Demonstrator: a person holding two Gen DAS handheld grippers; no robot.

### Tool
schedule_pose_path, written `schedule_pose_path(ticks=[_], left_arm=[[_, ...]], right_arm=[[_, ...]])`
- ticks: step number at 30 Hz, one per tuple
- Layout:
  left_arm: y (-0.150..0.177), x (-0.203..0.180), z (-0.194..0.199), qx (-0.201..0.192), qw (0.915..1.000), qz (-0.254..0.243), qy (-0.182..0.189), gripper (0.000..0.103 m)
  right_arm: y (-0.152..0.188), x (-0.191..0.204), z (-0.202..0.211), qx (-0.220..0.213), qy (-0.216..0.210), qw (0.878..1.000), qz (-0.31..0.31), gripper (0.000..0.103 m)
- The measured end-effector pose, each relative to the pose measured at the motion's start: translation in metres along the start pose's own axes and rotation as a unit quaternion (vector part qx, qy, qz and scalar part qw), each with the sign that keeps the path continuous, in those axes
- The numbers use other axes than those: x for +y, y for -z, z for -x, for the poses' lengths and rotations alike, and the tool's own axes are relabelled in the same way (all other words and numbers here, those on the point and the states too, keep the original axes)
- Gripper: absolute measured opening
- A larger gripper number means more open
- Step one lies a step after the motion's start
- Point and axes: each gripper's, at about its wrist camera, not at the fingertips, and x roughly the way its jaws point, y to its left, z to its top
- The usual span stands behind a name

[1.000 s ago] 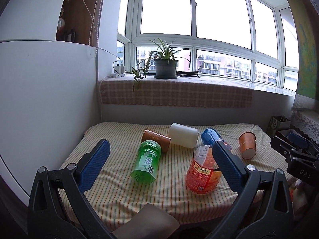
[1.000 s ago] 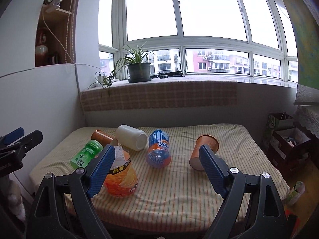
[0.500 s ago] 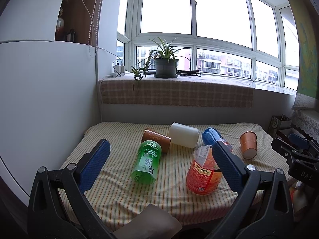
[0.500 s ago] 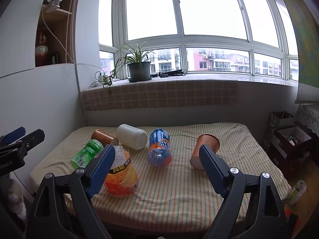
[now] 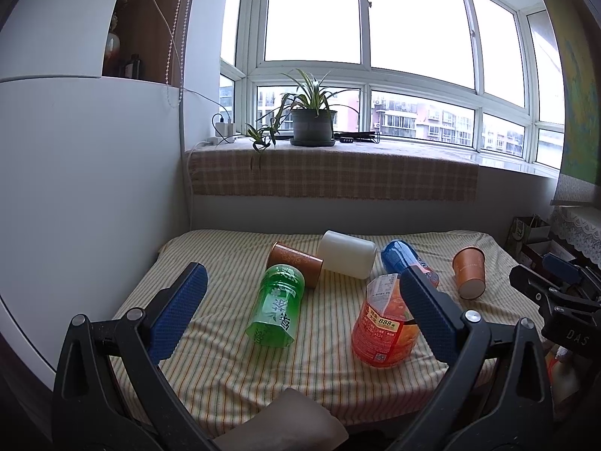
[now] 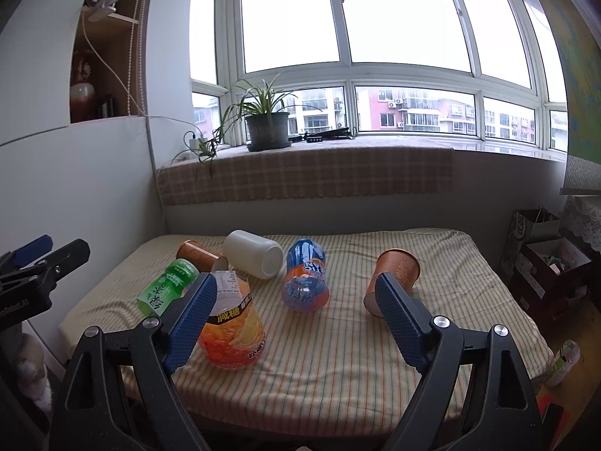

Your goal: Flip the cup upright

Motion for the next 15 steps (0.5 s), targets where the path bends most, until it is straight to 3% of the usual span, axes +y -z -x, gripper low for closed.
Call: schedule_pose_path(ticks=[15], left_arm=[[0.0009,0.0038,-0.0061,0.001,0.9998,-0.008,-0.017,0.103]], right_arm=[[0.003,0.0034,-0.0071,0.013,-0.012,1.0,0.006,0.086]])
